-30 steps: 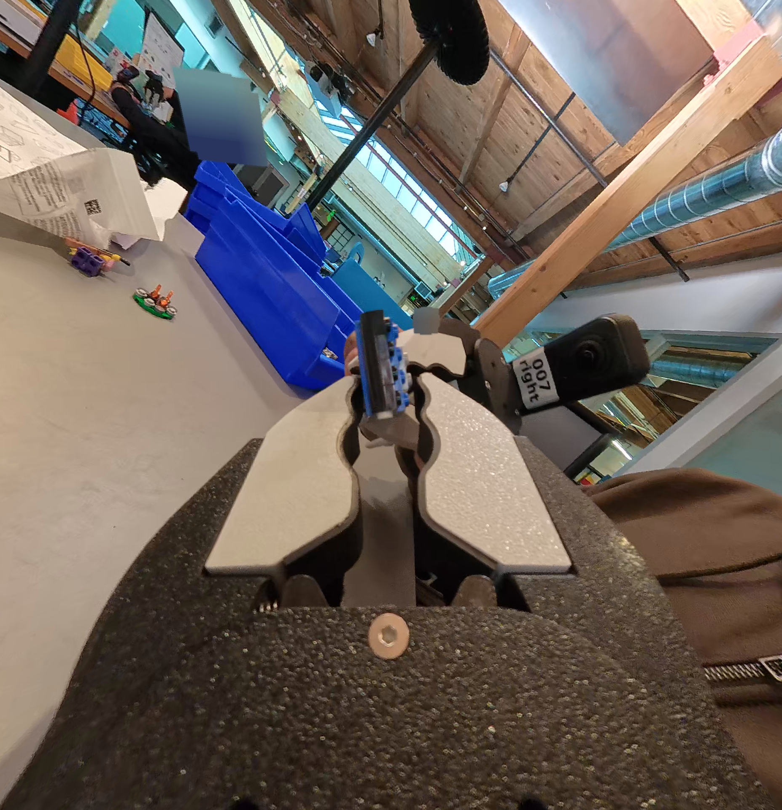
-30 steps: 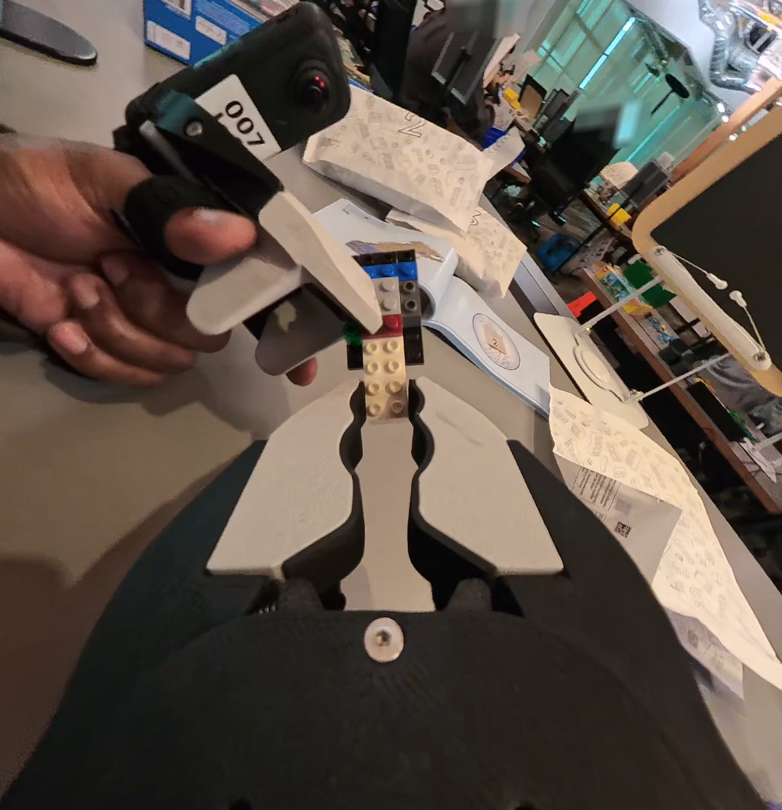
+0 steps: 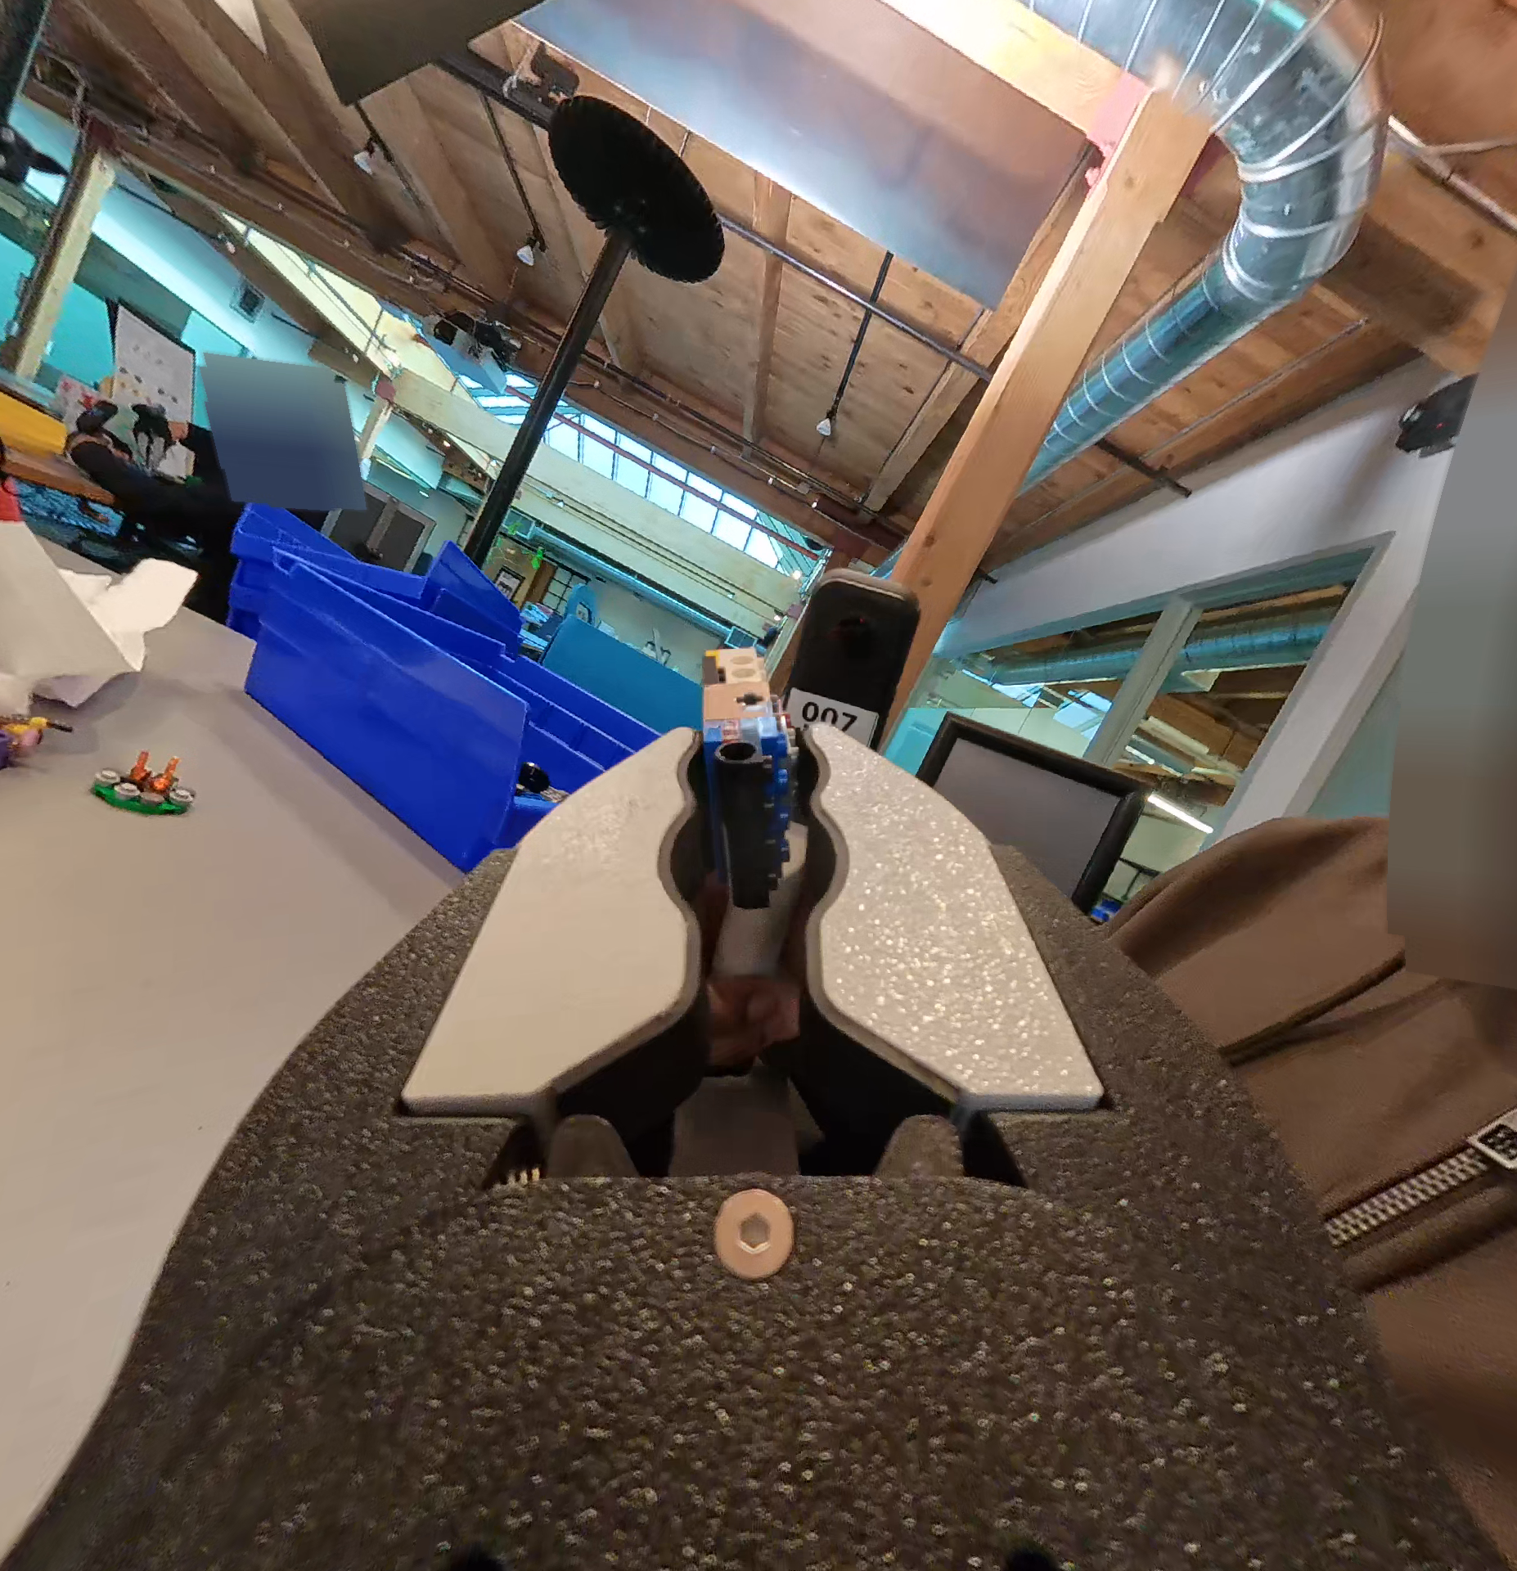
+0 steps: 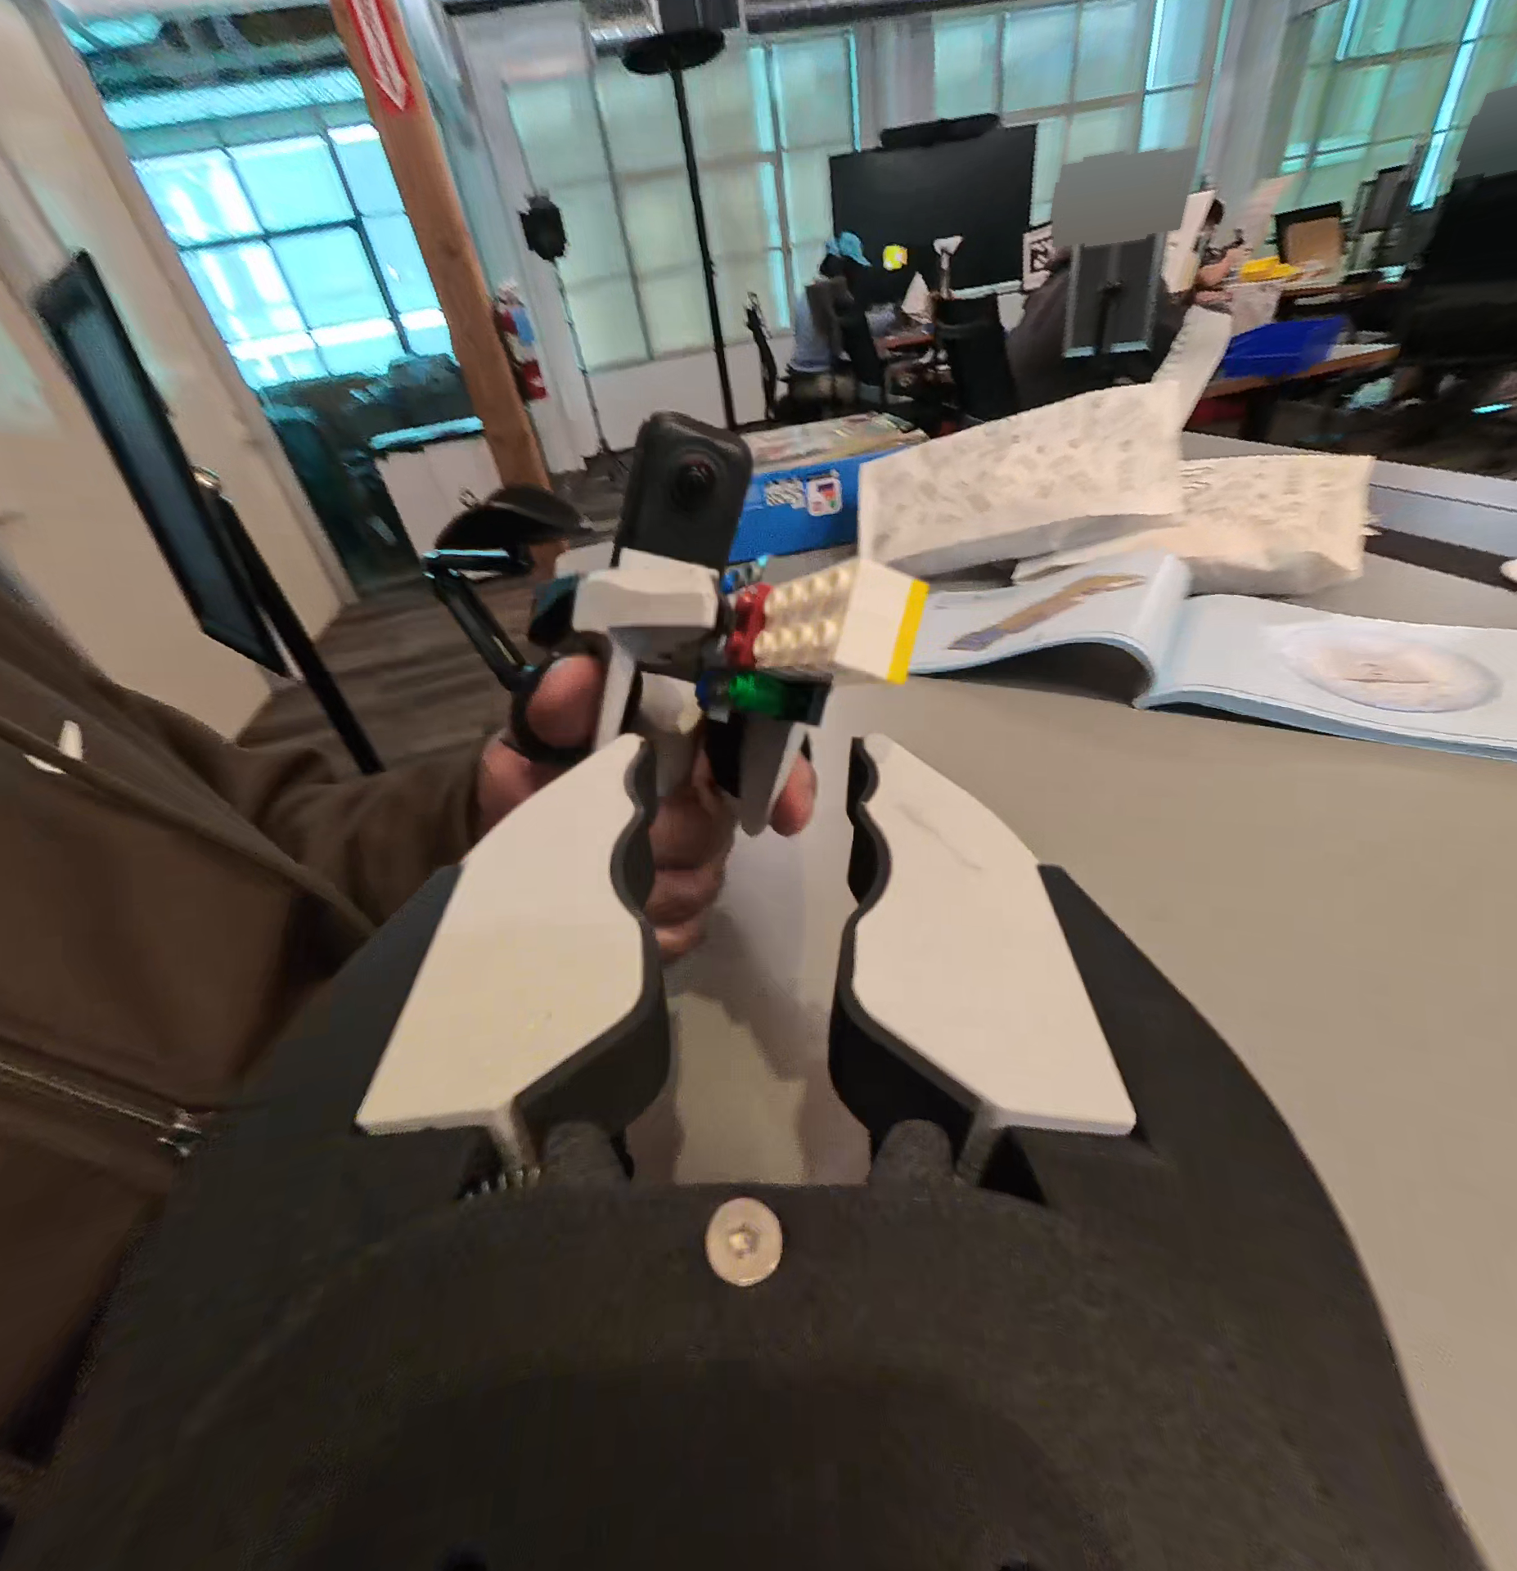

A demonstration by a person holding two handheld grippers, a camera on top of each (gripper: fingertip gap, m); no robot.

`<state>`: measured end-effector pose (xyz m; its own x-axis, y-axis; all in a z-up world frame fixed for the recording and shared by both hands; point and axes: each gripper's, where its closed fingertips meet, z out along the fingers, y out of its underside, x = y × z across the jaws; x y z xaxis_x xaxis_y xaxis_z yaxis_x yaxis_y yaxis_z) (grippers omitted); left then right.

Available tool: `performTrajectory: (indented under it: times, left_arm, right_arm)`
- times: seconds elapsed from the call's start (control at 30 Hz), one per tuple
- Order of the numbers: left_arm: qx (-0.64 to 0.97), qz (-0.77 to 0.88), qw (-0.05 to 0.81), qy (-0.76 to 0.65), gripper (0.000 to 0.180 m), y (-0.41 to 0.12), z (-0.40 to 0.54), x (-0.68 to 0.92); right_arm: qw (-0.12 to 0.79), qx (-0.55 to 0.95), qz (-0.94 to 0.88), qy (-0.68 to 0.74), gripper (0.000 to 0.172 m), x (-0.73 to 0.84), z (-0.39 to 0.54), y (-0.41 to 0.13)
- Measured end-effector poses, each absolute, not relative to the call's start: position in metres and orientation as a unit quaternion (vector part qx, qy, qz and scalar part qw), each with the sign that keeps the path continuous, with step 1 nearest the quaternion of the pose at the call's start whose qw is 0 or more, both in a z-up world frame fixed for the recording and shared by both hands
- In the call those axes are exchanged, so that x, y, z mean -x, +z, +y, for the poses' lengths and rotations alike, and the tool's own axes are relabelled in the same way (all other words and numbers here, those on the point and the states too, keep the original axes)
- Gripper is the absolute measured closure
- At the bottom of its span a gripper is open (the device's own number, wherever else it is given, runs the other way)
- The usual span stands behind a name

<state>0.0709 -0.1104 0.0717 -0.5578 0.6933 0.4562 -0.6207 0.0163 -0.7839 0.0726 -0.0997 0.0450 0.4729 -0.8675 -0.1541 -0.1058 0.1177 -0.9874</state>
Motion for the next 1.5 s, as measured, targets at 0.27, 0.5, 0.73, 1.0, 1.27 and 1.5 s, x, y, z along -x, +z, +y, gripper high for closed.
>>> performTrajectory:
  times: [0.27, 0.5, 0.73, 1.0, 1.27, 1.5]
  left_arm:
    - [0.059, -0.547, 0.453, 0.702, 0.161, 0.07, -0.108, -0.063]
    - [0.073, -0.558, 0.436, 0.702, 0.161, 0.068, -0.107, -0.06]
    - [0.088, -0.567, 0.424, 0.701, 0.161, 0.067, -0.106, -0.056]
    - [0.101, -0.569, 0.436, 0.69, 0.161, 0.066, -0.104, -0.052]
    - [0.094, -0.575, 0.471, 0.662, 0.162, 0.063, -0.103, -0.054]
    - [0.088, -0.579, 0.499, 0.639, 0.162, 0.061, -0.103, -0.054]
  right_arm:
    - [0.656, 0.567, 0.403, -0.291, 0.144, -0.068, -0.101, 0.055]
    - [0.66, 0.572, 0.398, -0.279, 0.151, -0.067, -0.102, 0.053]
    - [0.676, 0.571, 0.387, -0.261, 0.149, -0.062, -0.1, 0.053]
    - [0.697, 0.561, 0.379, -0.235, 0.155, -0.059, -0.1, 0.055]
    - [0.708, 0.558, 0.379, -0.207, 0.157, -0.06, -0.099, 0.051]
    - [0.715, 0.555, 0.381, -0.185, 0.157, -0.06, -0.098, 0.049]
